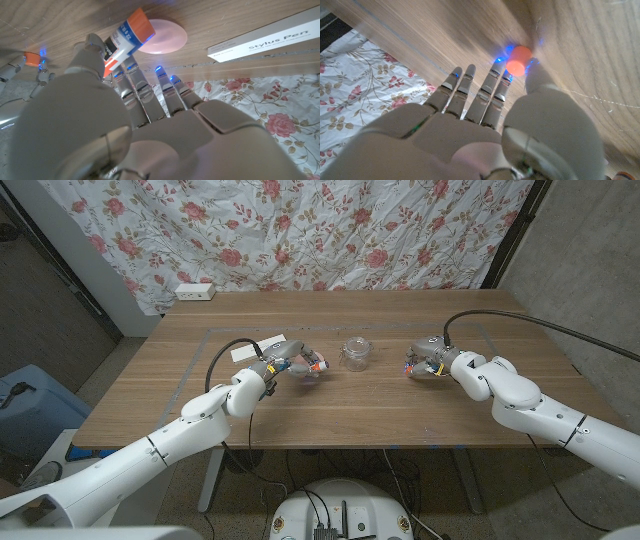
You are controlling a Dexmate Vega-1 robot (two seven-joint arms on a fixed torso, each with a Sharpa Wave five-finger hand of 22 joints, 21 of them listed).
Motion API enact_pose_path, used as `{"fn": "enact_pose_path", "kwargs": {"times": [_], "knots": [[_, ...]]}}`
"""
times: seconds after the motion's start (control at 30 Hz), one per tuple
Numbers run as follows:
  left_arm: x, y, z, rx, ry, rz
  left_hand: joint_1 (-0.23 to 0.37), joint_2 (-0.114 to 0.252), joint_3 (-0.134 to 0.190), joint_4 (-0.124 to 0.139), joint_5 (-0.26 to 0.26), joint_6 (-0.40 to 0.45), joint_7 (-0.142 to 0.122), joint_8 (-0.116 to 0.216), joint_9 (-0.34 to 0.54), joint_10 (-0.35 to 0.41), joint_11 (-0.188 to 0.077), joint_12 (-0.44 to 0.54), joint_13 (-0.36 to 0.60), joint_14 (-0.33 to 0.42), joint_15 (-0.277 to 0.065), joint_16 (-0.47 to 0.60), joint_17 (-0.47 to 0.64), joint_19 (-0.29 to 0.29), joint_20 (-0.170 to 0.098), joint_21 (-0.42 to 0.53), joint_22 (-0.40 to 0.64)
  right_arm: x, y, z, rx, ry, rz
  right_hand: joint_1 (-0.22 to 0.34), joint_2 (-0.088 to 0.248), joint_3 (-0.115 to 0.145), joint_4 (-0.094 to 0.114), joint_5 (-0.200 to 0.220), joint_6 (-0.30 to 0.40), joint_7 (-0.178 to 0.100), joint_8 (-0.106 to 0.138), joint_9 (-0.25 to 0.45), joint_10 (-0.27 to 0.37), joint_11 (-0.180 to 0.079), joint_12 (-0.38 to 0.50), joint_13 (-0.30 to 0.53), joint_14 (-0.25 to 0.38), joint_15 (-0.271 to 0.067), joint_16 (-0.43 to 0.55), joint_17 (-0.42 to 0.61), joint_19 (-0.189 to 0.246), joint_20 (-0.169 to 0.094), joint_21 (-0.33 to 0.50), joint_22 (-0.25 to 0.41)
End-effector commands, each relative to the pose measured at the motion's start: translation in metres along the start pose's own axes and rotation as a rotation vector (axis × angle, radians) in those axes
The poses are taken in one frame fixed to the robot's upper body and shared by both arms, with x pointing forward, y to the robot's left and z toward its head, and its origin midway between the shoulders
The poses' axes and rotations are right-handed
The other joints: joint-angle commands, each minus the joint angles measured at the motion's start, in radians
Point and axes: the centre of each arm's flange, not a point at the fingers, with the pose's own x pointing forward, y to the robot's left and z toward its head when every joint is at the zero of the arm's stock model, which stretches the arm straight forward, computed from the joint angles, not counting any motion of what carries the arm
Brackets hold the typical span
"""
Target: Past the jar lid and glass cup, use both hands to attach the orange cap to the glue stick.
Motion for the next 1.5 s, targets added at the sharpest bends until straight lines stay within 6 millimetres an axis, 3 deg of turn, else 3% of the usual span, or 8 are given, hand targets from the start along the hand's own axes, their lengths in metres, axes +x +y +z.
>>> {"fn": "enact_pose_path", "kwargs": {"times": [0.03,0.77,1.5], "knots": [[0.000,0.000,0.002,0.001,-0.014,0.002,-0.026,0.047,0.005,0.003,0.004,0.103,0.008,0.004,0.004,0.026,-0.022,0.004,0.005,-0.004,-0.115,0.007,0.003,-0.001,-0.004,0.004,0.004,-0.002,-0.001,-0.005,0.014,0.007,-0.022,0.016,0.006,-0.013,-0.003,0.002,0.035,0.002,0.011,0.003,0.032,0.000,-0.006,0.001,0.023,-0.146,0.014,0.006,0.009,-0.002,0.000,0.002],[-0.014,-0.009,0.007,-0.081,-0.012,0.015,-0.026,0.048,0.005,0.001,0.005,0.103,0.009,0.003,0.003,0.026,-0.022,0.004,0.005,-0.005,-0.114,0.006,0.002,0.000,-0.001,0.004,0.004,-0.025,-0.024,-0.013,0.080,0.057,-0.077,0.015,0.010,-0.026,0.002,0.002,0.045,0.001,0.008,0.003,0.045,0.000,-0.012,0.001,0.029,-0.145,0.020,0.008,0.006,-0.006,-0.003,0.002],[-0.026,-0.009,0.018,-0.143,-0.036,0.037,-0.026,0.049,0.005,0.000,0.005,0.098,0.009,-0.003,-0.001,0.023,-0.022,0.003,0.005,-0.007,-0.115,0.006,0.002,0.000,0.000,0.004,0.004,-0.060,-0.044,-0.010,0.274,0.086,-0.146,0.016,0.011,-0.035,0.003,0.002,0.050,0.002,0.005,0.002,0.048,0.000,-0.017,0.000,0.023,-0.145,0.020,0.009,0.001,-0.010,-0.005,0.002]]}}
